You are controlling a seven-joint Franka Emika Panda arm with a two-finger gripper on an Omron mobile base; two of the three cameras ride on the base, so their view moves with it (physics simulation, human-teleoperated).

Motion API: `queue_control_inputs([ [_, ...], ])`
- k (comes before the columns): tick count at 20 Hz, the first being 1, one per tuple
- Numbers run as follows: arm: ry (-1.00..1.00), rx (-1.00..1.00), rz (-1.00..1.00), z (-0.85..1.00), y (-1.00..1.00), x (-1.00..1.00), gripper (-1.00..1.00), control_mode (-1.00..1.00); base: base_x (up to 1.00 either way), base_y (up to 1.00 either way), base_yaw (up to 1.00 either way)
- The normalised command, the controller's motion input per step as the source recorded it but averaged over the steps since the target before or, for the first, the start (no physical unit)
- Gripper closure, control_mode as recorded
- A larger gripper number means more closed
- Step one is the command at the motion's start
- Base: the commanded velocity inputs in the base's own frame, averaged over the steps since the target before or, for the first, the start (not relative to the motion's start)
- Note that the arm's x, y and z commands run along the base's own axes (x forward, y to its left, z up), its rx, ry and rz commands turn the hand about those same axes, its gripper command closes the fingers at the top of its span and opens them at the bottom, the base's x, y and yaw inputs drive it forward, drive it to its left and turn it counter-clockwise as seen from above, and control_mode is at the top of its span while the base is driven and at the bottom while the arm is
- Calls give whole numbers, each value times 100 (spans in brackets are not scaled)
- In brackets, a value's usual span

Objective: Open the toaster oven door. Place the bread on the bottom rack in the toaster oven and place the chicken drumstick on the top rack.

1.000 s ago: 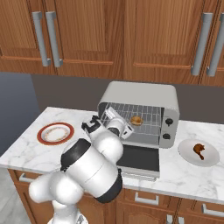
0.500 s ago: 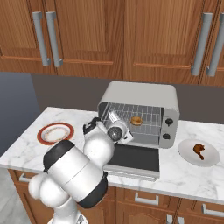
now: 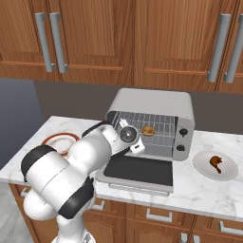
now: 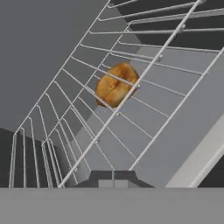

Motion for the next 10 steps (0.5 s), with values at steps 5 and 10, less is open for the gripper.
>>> queue_control_inputs([
  [5, 3, 13, 0, 13, 0, -3, 100, -100, 0, 0, 0],
  [10, 1, 11, 0, 4, 0, -12, -100, -100, 0, 0, 0],
])
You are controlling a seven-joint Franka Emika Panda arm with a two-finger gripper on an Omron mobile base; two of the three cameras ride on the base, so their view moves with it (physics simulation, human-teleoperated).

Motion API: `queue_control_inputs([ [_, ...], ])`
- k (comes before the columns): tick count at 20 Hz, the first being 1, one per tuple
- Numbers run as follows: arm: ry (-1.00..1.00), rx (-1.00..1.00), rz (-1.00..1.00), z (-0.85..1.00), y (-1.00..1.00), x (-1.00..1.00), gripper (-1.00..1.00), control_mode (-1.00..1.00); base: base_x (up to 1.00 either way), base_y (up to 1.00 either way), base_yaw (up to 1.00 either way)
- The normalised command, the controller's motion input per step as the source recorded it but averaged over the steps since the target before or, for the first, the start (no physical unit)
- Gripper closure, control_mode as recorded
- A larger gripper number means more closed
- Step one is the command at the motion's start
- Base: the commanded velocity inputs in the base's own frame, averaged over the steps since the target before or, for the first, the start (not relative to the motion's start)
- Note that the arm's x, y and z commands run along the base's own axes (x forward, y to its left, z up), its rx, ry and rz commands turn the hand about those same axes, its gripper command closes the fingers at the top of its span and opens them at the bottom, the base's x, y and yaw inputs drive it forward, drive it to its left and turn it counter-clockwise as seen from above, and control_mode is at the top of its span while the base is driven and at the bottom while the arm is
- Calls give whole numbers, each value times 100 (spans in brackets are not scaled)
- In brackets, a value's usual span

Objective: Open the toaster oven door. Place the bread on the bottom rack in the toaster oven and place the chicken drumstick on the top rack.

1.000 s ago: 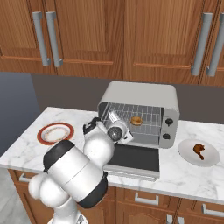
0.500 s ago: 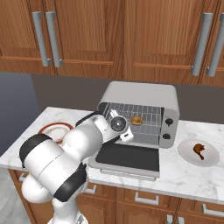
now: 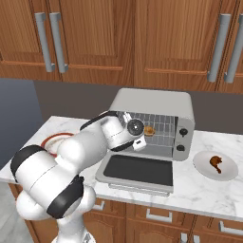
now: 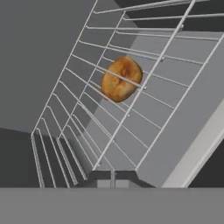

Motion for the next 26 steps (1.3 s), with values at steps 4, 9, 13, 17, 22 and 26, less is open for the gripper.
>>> queue_control_inputs([
  [4, 0, 9, 2, 9, -8, -11, -100, -100, 0, 0, 0],
  [9, 0, 9, 4, 7, -13, -1, -100, -100, 0, 0, 0],
  [13, 0, 11, 4, 0, -2, 0, -100, -100, 0, 0, 0],
  [17, 0, 9, 6, -4, 0, 0, -100, -100, 0, 0, 0],
  [22, 0, 6, 7, -9, 3, 14, -100, -100, 0, 0, 0],
  [26, 0, 3, 8, -7, 7, 31, -100, -100, 0, 0, 0],
])
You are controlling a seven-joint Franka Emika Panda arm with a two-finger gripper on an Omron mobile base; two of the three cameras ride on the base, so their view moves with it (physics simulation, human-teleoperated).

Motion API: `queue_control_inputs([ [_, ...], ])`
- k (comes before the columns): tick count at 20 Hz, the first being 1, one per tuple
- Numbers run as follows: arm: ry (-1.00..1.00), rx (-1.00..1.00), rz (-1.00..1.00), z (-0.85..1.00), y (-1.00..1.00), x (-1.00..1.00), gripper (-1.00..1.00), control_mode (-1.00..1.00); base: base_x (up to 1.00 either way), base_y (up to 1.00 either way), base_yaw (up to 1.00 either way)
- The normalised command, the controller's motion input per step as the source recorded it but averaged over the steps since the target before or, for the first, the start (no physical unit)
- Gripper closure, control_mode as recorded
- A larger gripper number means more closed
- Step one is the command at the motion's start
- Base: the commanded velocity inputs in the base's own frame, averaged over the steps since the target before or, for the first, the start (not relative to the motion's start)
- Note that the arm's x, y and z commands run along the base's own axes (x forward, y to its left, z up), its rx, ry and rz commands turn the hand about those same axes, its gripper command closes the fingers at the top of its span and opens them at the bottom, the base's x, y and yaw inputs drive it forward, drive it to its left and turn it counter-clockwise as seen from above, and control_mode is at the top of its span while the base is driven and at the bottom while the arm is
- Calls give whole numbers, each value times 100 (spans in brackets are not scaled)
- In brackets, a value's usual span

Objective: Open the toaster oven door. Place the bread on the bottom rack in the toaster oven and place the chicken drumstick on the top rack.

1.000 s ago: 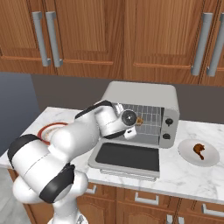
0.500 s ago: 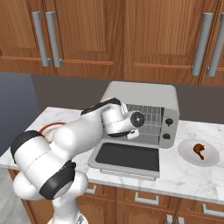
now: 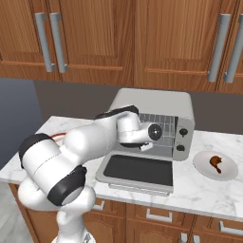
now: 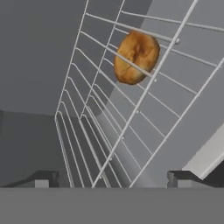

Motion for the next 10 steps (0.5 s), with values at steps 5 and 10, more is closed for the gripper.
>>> queue_control_inputs([
  [5, 0, 2, 8, -11, 7, 28, -100, -100, 0, 0, 0],
  [10, 0, 0, 8, -27, 16, 16, -100, -100, 0, 0, 0],
])
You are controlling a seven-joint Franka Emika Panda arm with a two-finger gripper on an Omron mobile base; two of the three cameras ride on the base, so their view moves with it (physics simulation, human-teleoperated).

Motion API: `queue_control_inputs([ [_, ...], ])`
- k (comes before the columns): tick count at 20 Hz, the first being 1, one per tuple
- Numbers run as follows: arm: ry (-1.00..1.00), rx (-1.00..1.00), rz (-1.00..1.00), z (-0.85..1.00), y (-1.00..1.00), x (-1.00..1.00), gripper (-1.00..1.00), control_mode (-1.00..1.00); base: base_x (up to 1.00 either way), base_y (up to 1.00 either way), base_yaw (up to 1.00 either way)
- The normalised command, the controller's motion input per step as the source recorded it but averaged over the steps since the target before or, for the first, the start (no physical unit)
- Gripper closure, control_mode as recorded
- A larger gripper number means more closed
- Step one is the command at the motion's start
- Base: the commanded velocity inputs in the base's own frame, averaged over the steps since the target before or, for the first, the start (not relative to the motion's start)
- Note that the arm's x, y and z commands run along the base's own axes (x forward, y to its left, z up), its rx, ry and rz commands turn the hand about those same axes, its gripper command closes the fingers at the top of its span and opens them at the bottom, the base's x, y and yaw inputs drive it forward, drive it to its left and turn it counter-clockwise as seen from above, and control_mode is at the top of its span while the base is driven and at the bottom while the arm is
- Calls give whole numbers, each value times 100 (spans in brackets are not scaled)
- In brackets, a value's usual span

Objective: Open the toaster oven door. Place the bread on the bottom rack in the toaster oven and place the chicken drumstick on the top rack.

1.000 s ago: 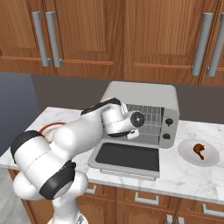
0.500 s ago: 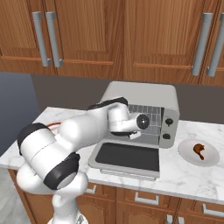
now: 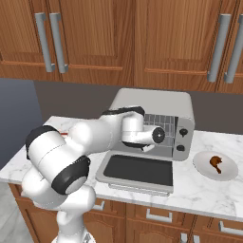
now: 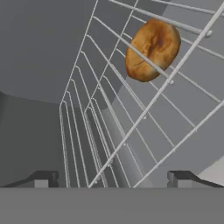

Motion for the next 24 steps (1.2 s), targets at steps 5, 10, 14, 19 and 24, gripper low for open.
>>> queue_control_inputs([
  [5, 0, 0, 9, -27, 10, 9, -100, -100, 0, 0, 0],
  [10, 0, 0, 3, 0, 5, 54, -100, -100, 0, 0, 0],
  [14, 0, 0, 2, -2, 4, 42, -100, -100, 0, 0, 0],
  [19, 0, 0, 1, -20, 1, 24, -100, -100, 0, 0, 0],
  [24, 0, 0, 4, -17, 0, -3, 100, -100, 0, 0, 0],
])
